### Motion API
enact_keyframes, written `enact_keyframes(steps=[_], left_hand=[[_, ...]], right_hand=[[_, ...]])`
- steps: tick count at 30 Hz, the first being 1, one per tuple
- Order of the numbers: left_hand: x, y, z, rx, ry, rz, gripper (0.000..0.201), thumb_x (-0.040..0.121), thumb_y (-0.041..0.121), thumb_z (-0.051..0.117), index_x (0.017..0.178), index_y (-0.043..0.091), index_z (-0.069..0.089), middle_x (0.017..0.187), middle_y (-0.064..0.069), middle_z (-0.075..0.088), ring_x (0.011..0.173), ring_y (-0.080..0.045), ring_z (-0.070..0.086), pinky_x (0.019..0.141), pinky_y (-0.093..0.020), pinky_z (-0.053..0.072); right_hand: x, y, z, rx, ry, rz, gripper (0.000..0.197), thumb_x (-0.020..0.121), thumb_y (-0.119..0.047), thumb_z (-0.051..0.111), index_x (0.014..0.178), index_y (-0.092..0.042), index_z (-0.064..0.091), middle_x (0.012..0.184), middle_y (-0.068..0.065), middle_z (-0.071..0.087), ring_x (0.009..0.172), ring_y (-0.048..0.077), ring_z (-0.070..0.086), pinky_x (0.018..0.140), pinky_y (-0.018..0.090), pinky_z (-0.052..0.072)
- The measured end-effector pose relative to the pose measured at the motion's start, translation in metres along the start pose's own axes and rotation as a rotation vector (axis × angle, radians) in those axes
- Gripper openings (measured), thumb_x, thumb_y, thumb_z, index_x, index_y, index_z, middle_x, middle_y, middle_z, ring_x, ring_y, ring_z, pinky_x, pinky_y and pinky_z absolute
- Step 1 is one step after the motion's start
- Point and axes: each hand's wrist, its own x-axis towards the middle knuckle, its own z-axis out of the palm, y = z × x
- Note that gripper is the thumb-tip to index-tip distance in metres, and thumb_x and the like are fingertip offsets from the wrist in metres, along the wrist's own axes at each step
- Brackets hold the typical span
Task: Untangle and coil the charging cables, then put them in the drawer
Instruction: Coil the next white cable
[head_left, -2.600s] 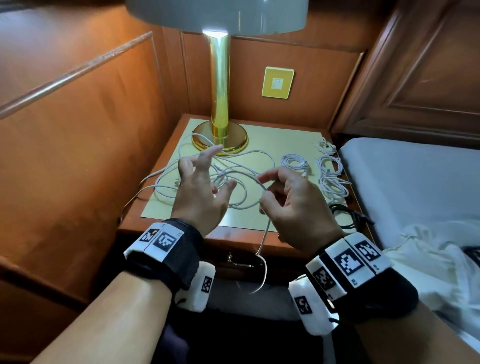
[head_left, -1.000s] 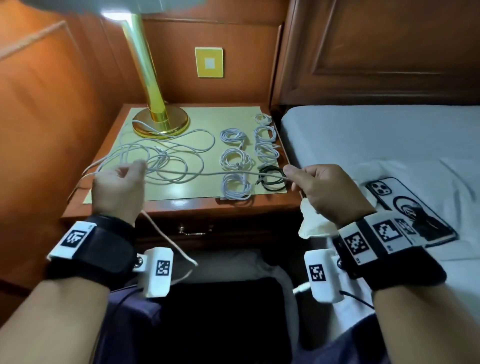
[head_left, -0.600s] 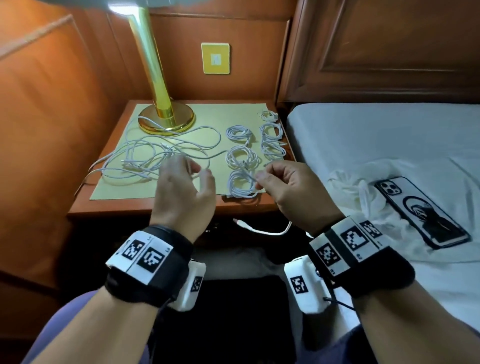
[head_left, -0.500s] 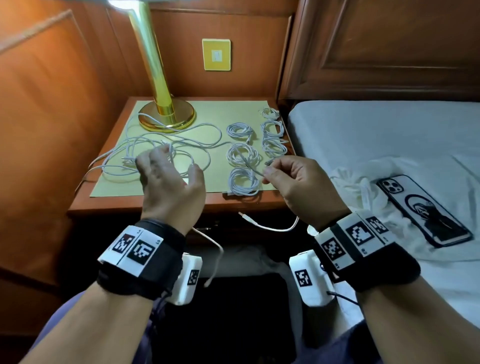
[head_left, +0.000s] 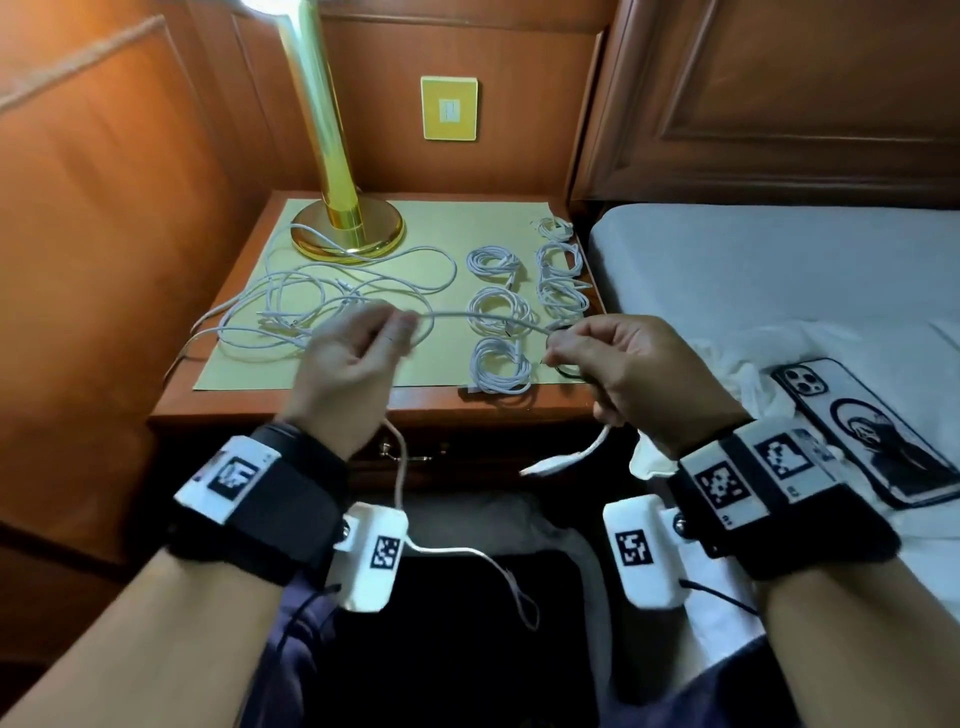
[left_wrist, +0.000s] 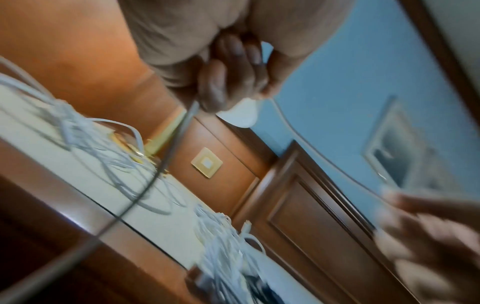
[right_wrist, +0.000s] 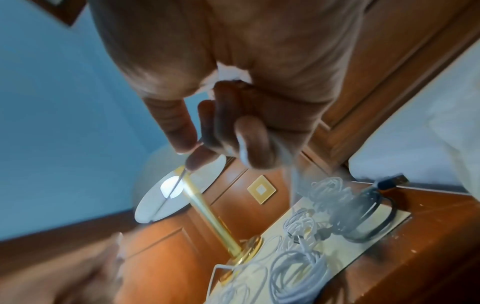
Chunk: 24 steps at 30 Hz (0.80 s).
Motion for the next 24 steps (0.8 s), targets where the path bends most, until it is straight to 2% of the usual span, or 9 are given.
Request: enact_keyframes(steps=[3,8,12,13,15,18,20,22,24], left_hand=[[0.014,-0.013,-0.025,-0.086,0.240,-0.109,0.035,0.082,0.060,0.061,0.066,0.029,0.063,0.047,0.013,0.047,0.051,-0.017,0.036,0.053,-0.030,0.029],[0.014,-0.020,-0.038,0.047,0.258,-0.173,0.049,0.076,0.071,0.068,0.060,0.025,0.061,0.043,0.010,0.043,0.048,-0.021,0.036,0.058,-0.039,0.037],[0.015,-0.022,-0.046,0.169,0.194,-0.183,0.040,0.081,0.056,0.074,0.068,0.020,0.067,0.052,0.010,0.055,0.044,-0.006,0.045,0.060,-0.028,0.037],[0.013,-0.021,-0.043,0.264,0.160,-0.164,0.030,0.087,0.048,0.072,0.075,0.020,0.072,0.058,0.013,0.061,0.052,-0.002,0.054,0.061,-0.027,0.040],[0.008,-0.015,-0.028,0.450,0.081,-0.088,0.017,0.091,0.035,0.071,0.085,0.020,0.076,0.071,0.010,0.066,0.072,-0.010,0.061,0.066,-0.025,0.042],[-0.005,-0.005,0.002,0.601,-0.105,0.129,0.010,0.091,0.024,0.071,0.083,0.019,0.075,0.075,0.006,0.067,0.074,-0.014,0.062,0.070,-0.024,0.048],[-0.013,0.002,0.016,0.560,-0.231,0.312,0.007,0.090,0.021,0.073,0.083,0.018,0.075,0.076,0.004,0.068,0.073,-0.017,0.062,0.071,-0.030,0.049],[-0.017,0.008,0.023,0.449,-0.267,0.382,0.004,0.089,0.017,0.073,0.085,0.017,0.074,0.079,0.004,0.064,0.070,-0.014,0.058,0.067,-0.023,0.046],[-0.016,0.007,0.025,0.361,-0.196,0.382,0.004,0.089,0.016,0.075,0.086,0.017,0.072,0.084,0.004,0.060,0.065,-0.013,0.054,0.064,-0.014,0.041]], right_hand=[[0.002,-0.002,-0.012,0.155,0.053,0.120,0.033,0.097,-0.031,0.063,0.072,-0.008,0.063,0.050,-0.002,0.030,0.042,0.015,0.023,0.044,0.027,0.023],[0.002,-0.004,-0.016,0.261,0.057,0.206,0.032,0.098,-0.033,0.061,0.076,-0.010,0.055,0.056,-0.002,0.030,0.042,0.011,0.022,0.038,0.022,0.023],[0.006,0.000,-0.024,0.418,0.314,0.240,0.028,0.098,-0.035,0.061,0.083,-0.013,0.055,0.056,-0.008,0.033,0.043,0.007,0.026,0.041,0.021,0.023],[0.006,-0.001,-0.023,0.471,0.337,0.234,0.025,0.100,-0.033,0.060,0.087,-0.012,0.056,0.056,-0.008,0.033,0.044,0.007,0.026,0.044,0.023,0.023],[0.006,0.000,-0.016,0.509,0.304,0.163,0.017,0.102,-0.026,0.057,0.092,-0.011,0.057,0.056,-0.006,0.035,0.046,0.008,0.028,0.048,0.026,0.026],[0.003,0.003,0.003,0.176,0.236,-0.053,0.011,0.101,-0.020,0.058,0.093,-0.013,0.061,0.058,-0.004,0.049,0.045,0.011,0.041,0.047,0.029,0.034],[0.001,0.008,0.016,-0.184,0.180,-0.197,0.011,0.099,-0.025,0.062,0.090,-0.019,0.065,0.065,-0.005,0.063,0.056,0.015,0.059,0.056,0.032,0.050],[-0.001,0.014,0.026,-0.306,0.065,-0.203,0.011,0.097,-0.029,0.062,0.088,-0.024,0.066,0.073,-0.007,0.070,0.070,0.014,0.067,0.073,0.038,0.057],[-0.002,0.017,0.033,-0.303,-0.052,-0.141,0.014,0.098,-0.030,0.058,0.088,-0.026,0.066,0.078,-0.007,0.074,0.077,0.016,0.069,0.082,0.044,0.056]])
